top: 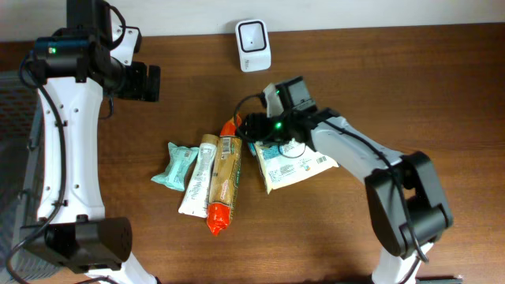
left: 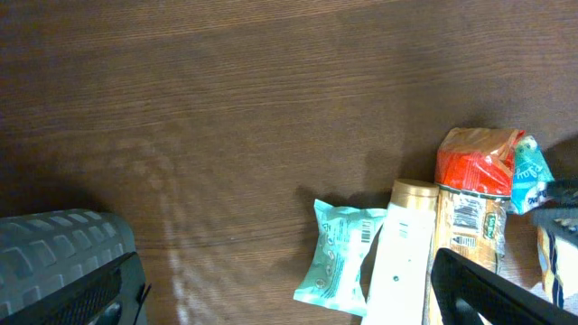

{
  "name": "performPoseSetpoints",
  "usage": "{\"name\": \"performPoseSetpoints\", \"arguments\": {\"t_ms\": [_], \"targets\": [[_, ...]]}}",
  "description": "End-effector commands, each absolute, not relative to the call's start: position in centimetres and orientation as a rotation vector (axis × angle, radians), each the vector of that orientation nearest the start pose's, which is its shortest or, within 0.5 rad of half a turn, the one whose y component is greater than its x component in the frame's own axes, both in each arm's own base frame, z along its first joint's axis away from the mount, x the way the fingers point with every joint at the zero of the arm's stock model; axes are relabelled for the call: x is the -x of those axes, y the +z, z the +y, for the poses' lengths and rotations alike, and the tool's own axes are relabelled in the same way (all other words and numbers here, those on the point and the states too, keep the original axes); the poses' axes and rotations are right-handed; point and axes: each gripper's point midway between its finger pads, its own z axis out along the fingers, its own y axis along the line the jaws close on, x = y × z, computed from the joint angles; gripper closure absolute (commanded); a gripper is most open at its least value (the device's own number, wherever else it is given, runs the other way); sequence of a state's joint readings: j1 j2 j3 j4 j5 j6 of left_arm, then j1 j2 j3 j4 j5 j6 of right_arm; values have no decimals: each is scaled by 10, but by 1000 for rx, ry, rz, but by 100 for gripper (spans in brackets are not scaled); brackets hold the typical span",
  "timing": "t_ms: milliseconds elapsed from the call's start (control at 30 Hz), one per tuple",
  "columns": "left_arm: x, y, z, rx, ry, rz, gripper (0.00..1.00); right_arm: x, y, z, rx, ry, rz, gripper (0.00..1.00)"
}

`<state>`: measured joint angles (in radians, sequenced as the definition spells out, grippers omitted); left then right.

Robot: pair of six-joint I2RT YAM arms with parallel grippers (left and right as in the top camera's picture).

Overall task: Scan the item barcode
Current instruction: 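Reach the right gripper to the yellow bag and grasp it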

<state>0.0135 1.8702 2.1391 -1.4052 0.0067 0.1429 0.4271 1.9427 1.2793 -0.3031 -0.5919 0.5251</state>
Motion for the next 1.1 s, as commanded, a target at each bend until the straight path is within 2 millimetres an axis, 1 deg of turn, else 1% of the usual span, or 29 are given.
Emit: {"name": "performPoseSetpoints", "arguments": {"t_ms": [0, 67, 100, 133, 167, 200, 267, 300, 333, 367, 400, 433, 467, 500, 533, 567, 633, 667, 700, 733, 800, 867, 900, 933, 967, 1000, 1033, 1067], "targets": [[-422, 269, 6, -198, 50, 2690, 1, -371, 68, 283, 113, 1070, 2757, 33], [-422, 269, 6, -198, 50, 2690, 1, -347, 52, 262, 108, 987, 2903, 38], [-422, 269, 6, -198, 50, 2690, 1, -339, 49, 250, 117, 953, 2952, 40], [-422, 269, 6, -198, 50, 2690, 1, -330, 45, 227, 90, 841, 3022, 40], [-422, 269, 6, -198, 50, 2690, 1, -327, 43, 208, 68, 734, 3065, 40], [-422, 269, 6, -198, 50, 2690, 1, -322, 41, 177, 26, 562, 3119, 40], [-422, 269, 6, -198, 50, 2690, 1, -321, 40, 130, -48, 334, 3153, 39], [-422, 269, 6, -198, 50, 2690, 1, -323, 40, 123, -38, 337, 3154, 39], [-422, 269, 6, -198, 50, 2690, 1, -326, 42, 117, 9, 346, 3144, 39], [-422, 269, 6, -198, 50, 2690, 1, -330, 49, 115, 67, 367, 3124, 39], [-422, 269, 6, -198, 50, 2690, 1, -338, 65, 114, 115, 378, 3081, 39], [-422, 269, 6, -198, 50, 2690, 1, -349, 86, 112, 130, 373, 3026, 39], [-422, 269, 6, -198, 50, 2690, 1, -363, 113, 97, 64, 298, 2953, 40], [-422, 269, 6, -198, 50, 2690, 1, -368, 125, 70, -103, 157, 2927, 40], [-422, 269, 6, -198, 50, 2690, 1, -368, 130, 30, -329, -36, 2902, 40], [-422, 269, 6, -198, 50, 2690, 1, -358, 123, -10, -499, -200, 2909, 40], [-422, 269, 6, -198, 50, 2690, 1, -349, 104, -39, -607, -258, 2947, 40], [-422, 269, 6, -198, 50, 2690, 1, -345, 89, -51, -647, -281, 2971, 40], [-422, 269, 6, -198, 50, 2690, 1, -340, 70, -58, -642, -301, 3012, 39], [-422, 269, 6, -198, 50, 2690, 1, -337, 60, -60, -645, -319, 3035, 39], [-422, 269, 6, -198, 50, 2690, 1, -338, 46, -71, -637, -432, 3047, 39], [-422, 269, 6, -198, 50, 2690, 1, -339, 33, -74, -633, -464, 3064, 39], [-422, 269, 6, -198, 50, 2690, 1, -342, 29, -71, -602, -438, 3075, 39], [-422, 269, 6, -198, 50, 2690, 1, -351, 19, -58, -486, -318, 3108, 39], [-422, 269, 6, -198, 50, 2690, 1, -359, 13, -41, -364, -199, 3120, 38], [-422, 269, 6, -198, 50, 2690, 1, -367, 11, -25, -274, -113, 3109, 38], [-422, 269, 6, -198, 50, 2690, 1, -381, 11, 2, -113, 33, 3074, 35], [-422, 269, 6, -198, 50, 2690, 1, -388, 12, 20, -11, 120, 3044, 34]]}}
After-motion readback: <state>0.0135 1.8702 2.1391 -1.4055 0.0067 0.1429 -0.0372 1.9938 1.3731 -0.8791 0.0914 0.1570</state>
